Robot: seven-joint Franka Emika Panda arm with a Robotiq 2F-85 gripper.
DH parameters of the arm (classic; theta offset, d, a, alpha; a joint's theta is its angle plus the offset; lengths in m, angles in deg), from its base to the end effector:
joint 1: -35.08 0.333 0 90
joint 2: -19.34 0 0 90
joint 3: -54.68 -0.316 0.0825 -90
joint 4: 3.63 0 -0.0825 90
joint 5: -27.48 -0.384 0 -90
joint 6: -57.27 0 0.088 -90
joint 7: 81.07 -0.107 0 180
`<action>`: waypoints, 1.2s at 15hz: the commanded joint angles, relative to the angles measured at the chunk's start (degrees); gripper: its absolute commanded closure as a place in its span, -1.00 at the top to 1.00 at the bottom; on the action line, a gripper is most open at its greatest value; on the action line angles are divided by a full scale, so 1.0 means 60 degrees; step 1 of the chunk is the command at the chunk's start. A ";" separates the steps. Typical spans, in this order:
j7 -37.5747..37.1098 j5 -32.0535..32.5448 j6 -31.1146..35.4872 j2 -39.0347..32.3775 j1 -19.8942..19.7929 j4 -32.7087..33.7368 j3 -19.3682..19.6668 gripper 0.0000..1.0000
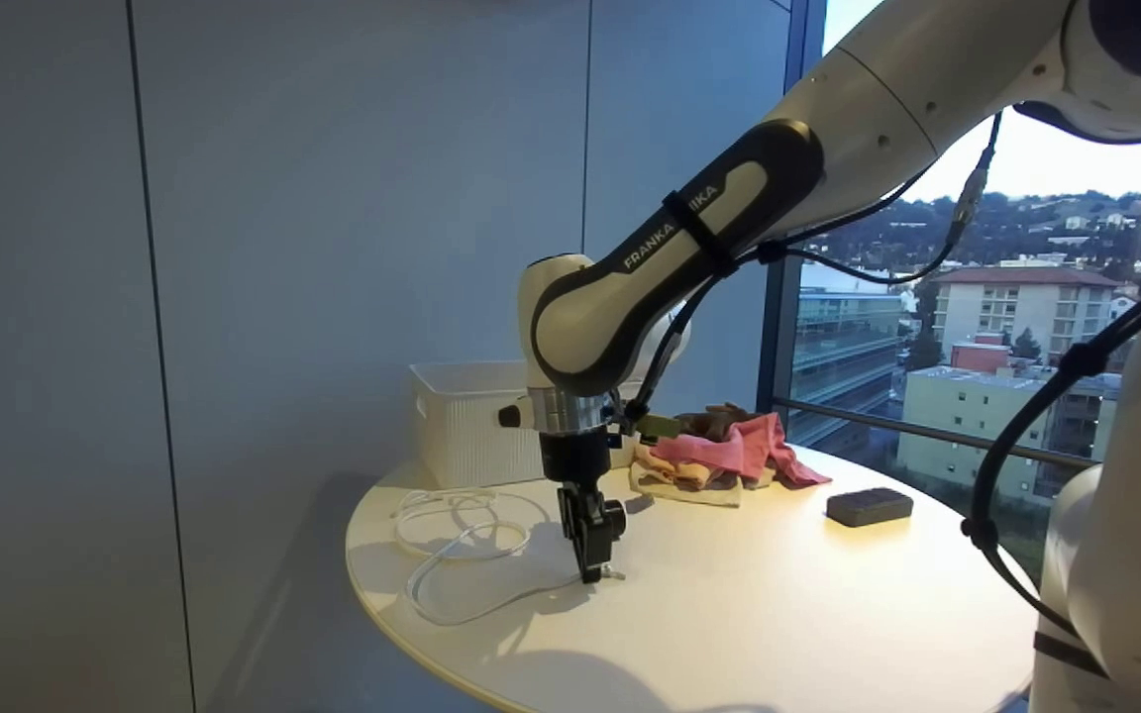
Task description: Thread the lace on the table into the hole of a masking tape
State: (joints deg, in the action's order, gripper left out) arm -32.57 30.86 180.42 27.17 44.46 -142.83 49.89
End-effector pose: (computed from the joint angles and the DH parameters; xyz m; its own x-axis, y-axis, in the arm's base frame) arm 0.4401 0.1084 0.3468 0.4199 0.8971 -0.1374 0.8991 -0.4318 -0.0714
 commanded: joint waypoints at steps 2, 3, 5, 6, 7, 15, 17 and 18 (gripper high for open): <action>-0.0362 0.1155 0.0568 0.0173 0.0092 0.0345 -0.0391 -0.86; -0.0526 0.1493 0.0770 0.0150 0.0071 0.0439 -0.0446 -0.84; -0.0873 0.1990 0.0982 -0.0015 -0.0005 0.0669 -0.0482 -0.83; -0.1086 0.2172 0.1095 -0.0050 -0.0030 0.0719 -0.0479 -0.84; -0.1318 0.2257 0.0932 -0.0041 -0.0043 0.0782 -0.0469 -0.83; -0.2688 0.2035 0.0286 0.0052 0.0165 0.0687 -0.0652 0.00; -0.2953 0.2039 0.0233 0.0101 0.0221 0.0687 -0.0752 0.20; -0.2999 0.2040 0.0221 0.0112 0.0225 0.0687 -0.0760 0.20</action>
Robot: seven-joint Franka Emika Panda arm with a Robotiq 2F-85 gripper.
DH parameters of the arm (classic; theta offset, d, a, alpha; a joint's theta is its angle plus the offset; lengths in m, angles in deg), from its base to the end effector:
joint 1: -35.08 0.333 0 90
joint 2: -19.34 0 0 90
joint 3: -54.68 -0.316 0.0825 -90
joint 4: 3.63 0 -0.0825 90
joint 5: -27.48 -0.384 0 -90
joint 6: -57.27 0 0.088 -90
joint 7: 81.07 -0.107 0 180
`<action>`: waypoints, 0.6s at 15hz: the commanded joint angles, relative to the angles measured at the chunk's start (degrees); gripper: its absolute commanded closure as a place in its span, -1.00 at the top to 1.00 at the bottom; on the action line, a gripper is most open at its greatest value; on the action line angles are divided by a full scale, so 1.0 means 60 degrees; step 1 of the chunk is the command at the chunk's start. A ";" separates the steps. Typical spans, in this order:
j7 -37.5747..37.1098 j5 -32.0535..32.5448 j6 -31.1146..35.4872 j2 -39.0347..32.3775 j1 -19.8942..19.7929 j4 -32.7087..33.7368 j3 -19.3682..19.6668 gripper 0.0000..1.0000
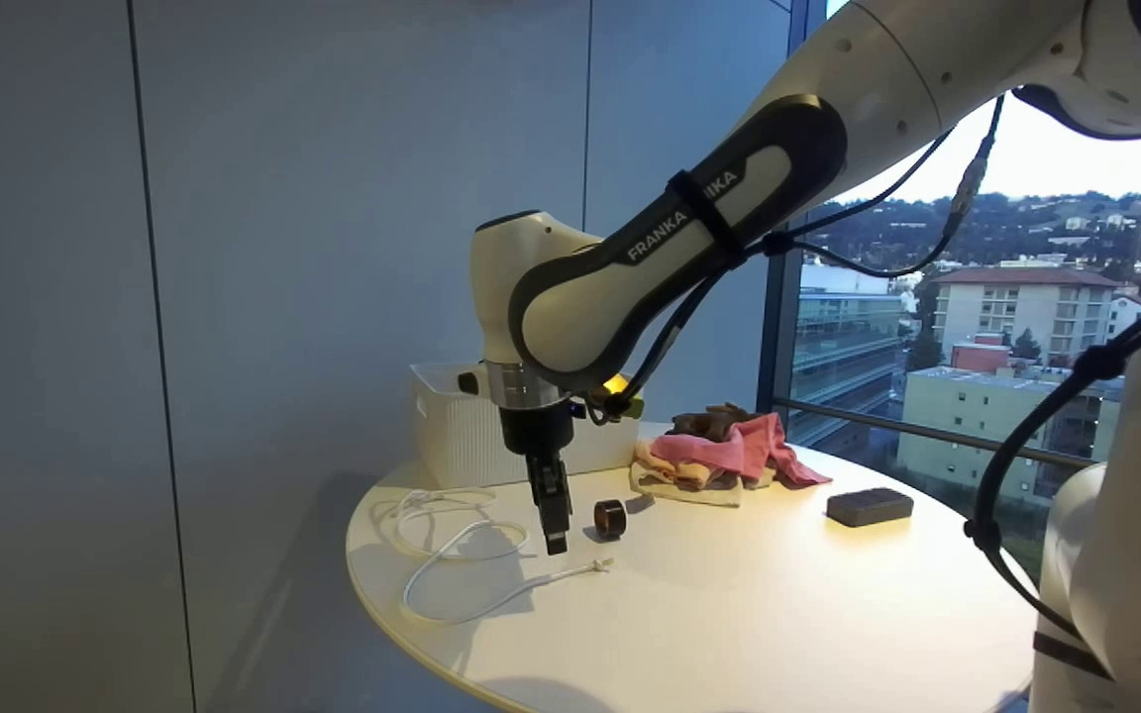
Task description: Thread the lace on the table into the hole of a masking tape
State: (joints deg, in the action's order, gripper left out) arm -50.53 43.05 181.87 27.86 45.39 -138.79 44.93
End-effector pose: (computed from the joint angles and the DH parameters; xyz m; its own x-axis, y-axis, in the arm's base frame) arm 0.4516 0.1545 0.3851 0.5117 0.8418 -0.1717 0.8567 -0.4848 0.1764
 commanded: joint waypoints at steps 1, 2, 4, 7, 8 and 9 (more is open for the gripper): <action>0.0164 0.0161 0.0297 -0.0034 0.0045 -0.0071 0.0103 0.69; 0.0478 0.0012 0.0485 -0.0065 0.0068 -0.0122 0.0158 0.72; 0.1881 -0.0444 0.1058 -0.0133 0.0146 -0.0295 0.0305 0.94; 0.3873 -0.1665 0.1654 -0.0257 0.0191 -0.0437 0.0481 1.00; 0.4526 -0.2203 0.1578 -0.0339 0.0205 -0.0404 0.0525 1.00; 0.4997 -0.2665 0.1307 -0.0446 0.0181 -0.0331 0.0546 1.00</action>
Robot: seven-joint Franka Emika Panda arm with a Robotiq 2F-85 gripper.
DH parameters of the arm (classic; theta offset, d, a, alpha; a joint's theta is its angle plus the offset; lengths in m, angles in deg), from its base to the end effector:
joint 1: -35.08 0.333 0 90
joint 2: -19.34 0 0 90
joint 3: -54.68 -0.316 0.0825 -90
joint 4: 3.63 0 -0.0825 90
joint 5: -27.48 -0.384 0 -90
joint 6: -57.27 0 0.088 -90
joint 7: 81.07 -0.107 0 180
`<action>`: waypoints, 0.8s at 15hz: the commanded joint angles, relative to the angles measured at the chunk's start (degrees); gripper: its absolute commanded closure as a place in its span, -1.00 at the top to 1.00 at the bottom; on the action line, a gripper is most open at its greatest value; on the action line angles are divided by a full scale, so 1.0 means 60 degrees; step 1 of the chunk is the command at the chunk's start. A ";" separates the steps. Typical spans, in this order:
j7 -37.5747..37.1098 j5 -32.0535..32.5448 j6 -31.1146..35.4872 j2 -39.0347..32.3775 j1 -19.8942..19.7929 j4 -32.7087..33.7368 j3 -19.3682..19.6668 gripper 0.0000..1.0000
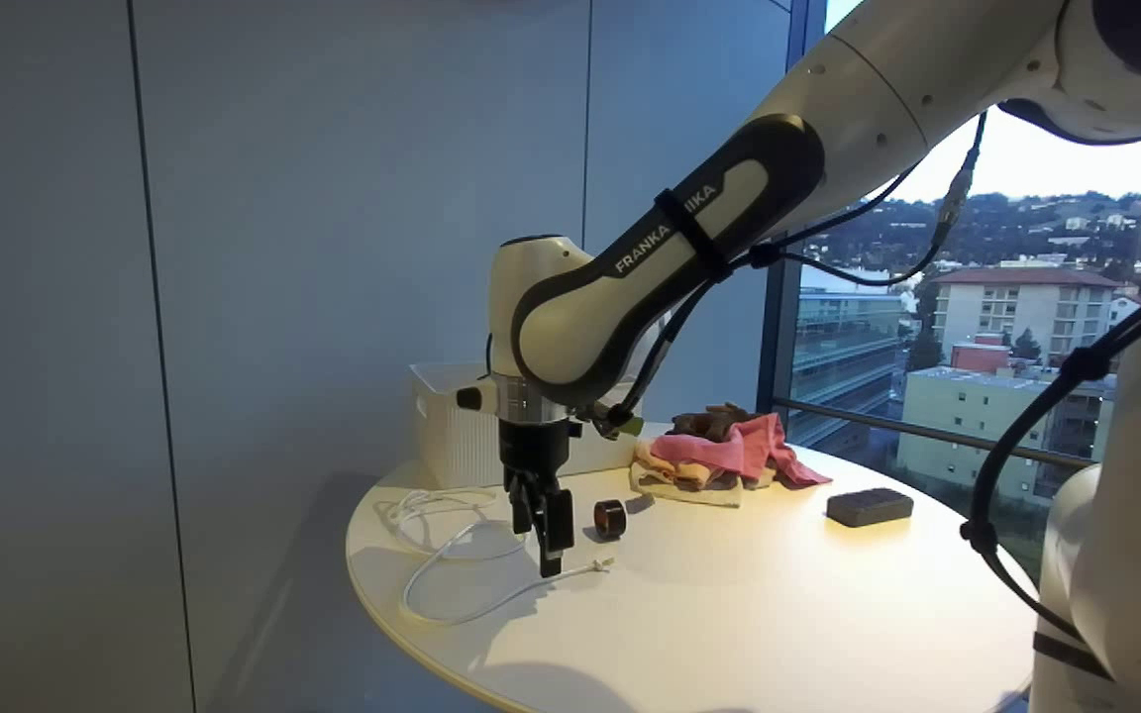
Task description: Thread the lace on the table into the hole of a masking tape
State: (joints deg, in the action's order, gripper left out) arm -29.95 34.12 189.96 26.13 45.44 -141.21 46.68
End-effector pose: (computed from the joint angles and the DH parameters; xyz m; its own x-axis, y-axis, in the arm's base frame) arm 0.4570 0.1494 0.3637 0.2799 0.9579 -0.0637 0.9578 -0.2742 0.0864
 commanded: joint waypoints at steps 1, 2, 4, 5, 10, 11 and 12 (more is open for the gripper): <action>0.1871 -0.1477 -0.0217 -0.0221 0.0125 0.0114 0.0260 0.99; 0.2012 -0.1526 -0.0258 -0.0294 0.0057 0.0108 0.0247 1.00; 0.2053 -0.1296 -0.0133 -0.0477 -0.0048 0.0071 0.0222 1.00; 0.1913 -0.1096 -0.0113 -0.0575 -0.0092 0.0074 0.0198 1.00; 0.1897 -0.0978 -0.0051 -0.0760 -0.0135 0.0149 0.0153 0.05; 0.1962 -0.1005 -0.0043 -0.0762 -0.0129 0.0141 0.0153 -0.13; 0.1999 -0.1028 -0.0069 -0.0782 -0.0121 0.0145 0.0146 -0.27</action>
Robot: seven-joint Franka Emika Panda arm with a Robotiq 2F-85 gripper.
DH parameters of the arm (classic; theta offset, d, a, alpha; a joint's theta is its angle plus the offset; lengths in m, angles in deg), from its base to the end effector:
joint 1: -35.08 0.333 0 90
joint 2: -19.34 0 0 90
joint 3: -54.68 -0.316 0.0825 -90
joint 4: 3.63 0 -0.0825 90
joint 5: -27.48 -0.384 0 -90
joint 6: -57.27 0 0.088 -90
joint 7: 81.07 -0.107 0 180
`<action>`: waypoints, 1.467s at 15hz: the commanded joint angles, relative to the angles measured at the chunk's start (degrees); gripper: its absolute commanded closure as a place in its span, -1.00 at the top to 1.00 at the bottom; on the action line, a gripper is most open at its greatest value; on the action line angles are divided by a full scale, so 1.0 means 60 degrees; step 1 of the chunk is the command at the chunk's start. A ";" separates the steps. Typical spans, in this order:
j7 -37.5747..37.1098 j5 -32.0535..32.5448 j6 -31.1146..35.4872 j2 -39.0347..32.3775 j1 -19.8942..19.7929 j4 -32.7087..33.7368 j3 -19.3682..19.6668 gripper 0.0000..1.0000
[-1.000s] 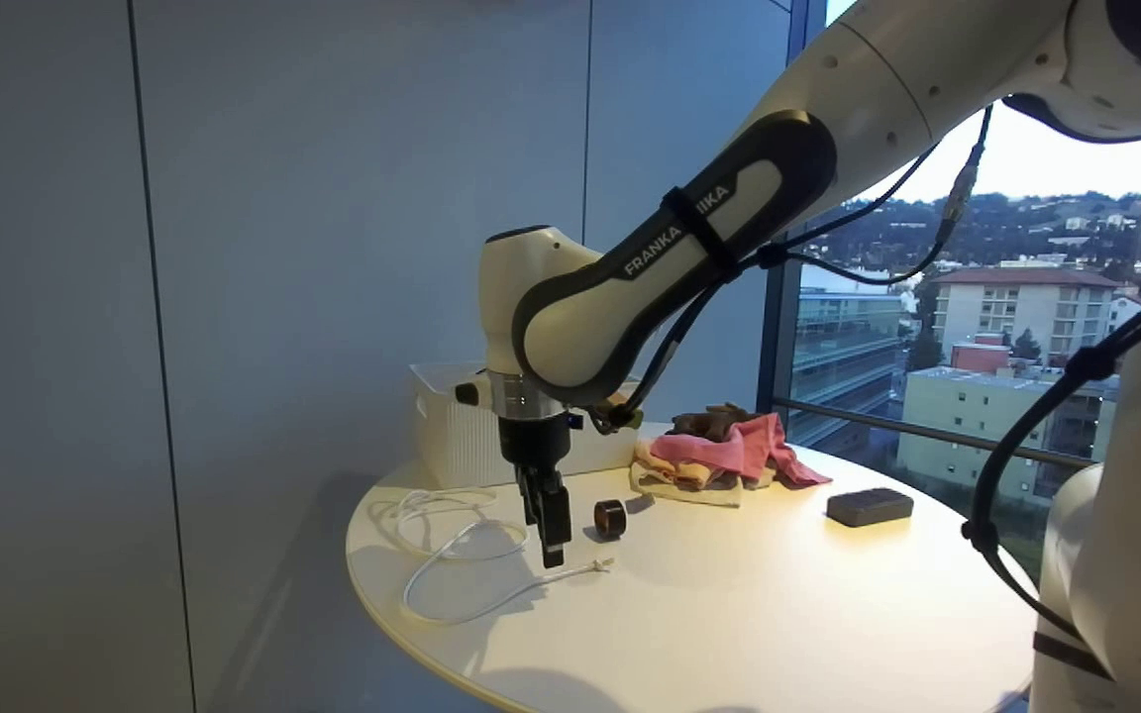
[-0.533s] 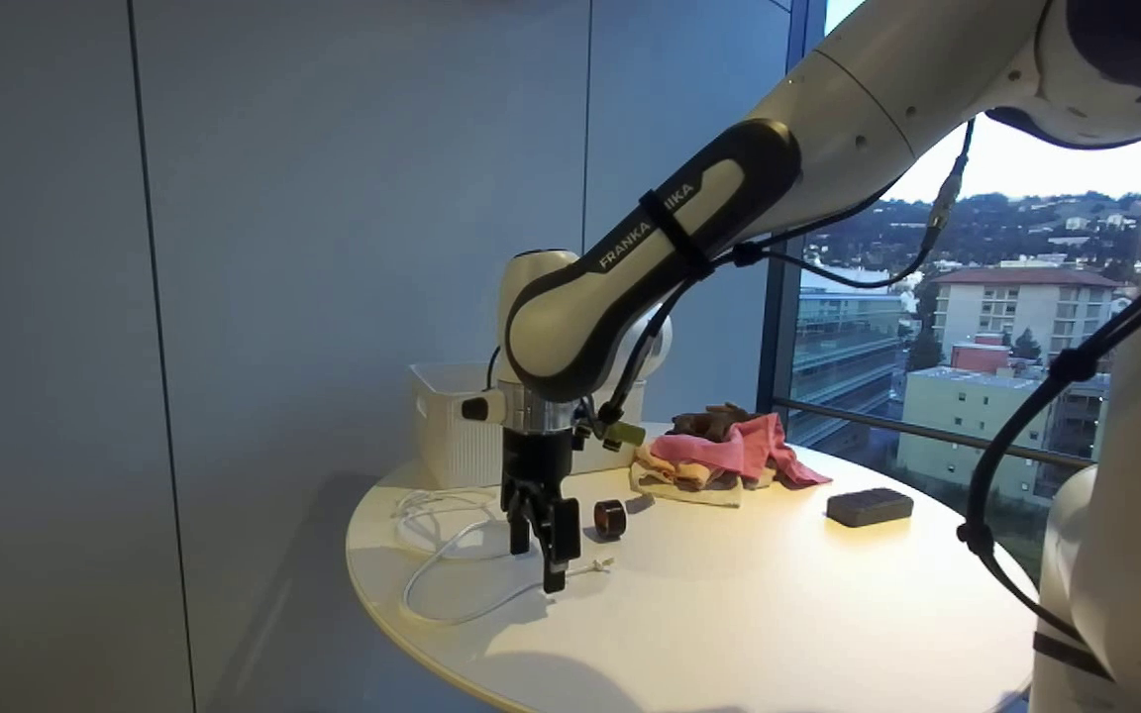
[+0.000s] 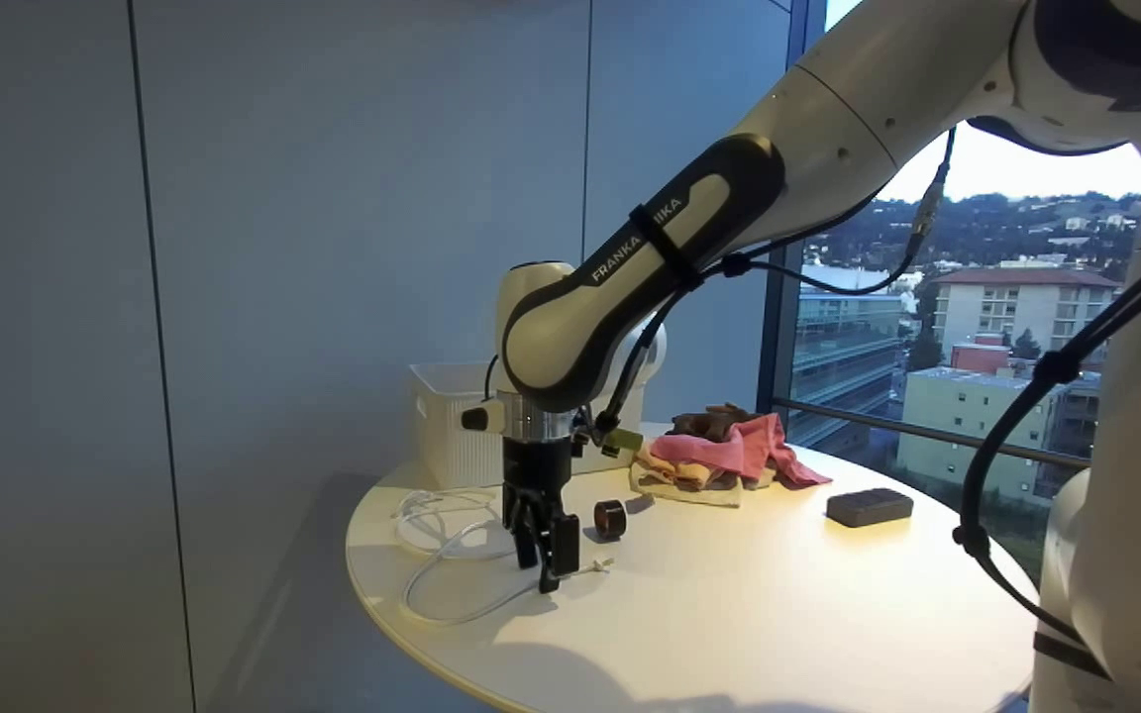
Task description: Thread the lace on the table into the hole of a masking tape
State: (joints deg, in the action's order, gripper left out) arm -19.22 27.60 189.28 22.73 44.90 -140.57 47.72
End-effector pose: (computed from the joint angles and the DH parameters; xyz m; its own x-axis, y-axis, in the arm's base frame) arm 0.4633 0.1396 0.3390 0.1958 0.9804 -0.0205 0.9804 -0.1962 -0.0200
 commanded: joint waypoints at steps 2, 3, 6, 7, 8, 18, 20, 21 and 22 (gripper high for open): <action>0.0228 0.0041 0.0040 -0.0252 -0.0028 0.0045 -0.0035 -0.57; 0.0233 0.0026 0.0031 -0.0271 -0.0028 0.0047 -0.0037 -0.71; 0.0082 0.0080 -0.0048 -0.0260 -0.0034 0.0079 -0.0056 -0.95; -0.0002 0.0143 -0.0033 -0.0242 -0.0038 0.0076 -0.0065 -0.95; -0.0340 0.0495 -0.0026 -0.0065 -0.0052 0.0062 -0.0094 -0.95; -0.1379 0.2696 -0.0152 0.0198 -0.0141 0.0485 -0.0055 -0.86; -0.1355 0.2875 -0.0081 0.0097 -0.0170 0.0530 -0.0029 -0.85; -0.1230 0.2876 -0.0047 0.0044 -0.0177 0.0556 -0.0018 -0.85; -0.1149 0.2954 -0.0077 0.0000 -0.0171 0.0584 -0.0033 -0.85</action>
State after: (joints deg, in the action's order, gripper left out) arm -26.48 43.39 189.21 23.78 44.18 -138.75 47.67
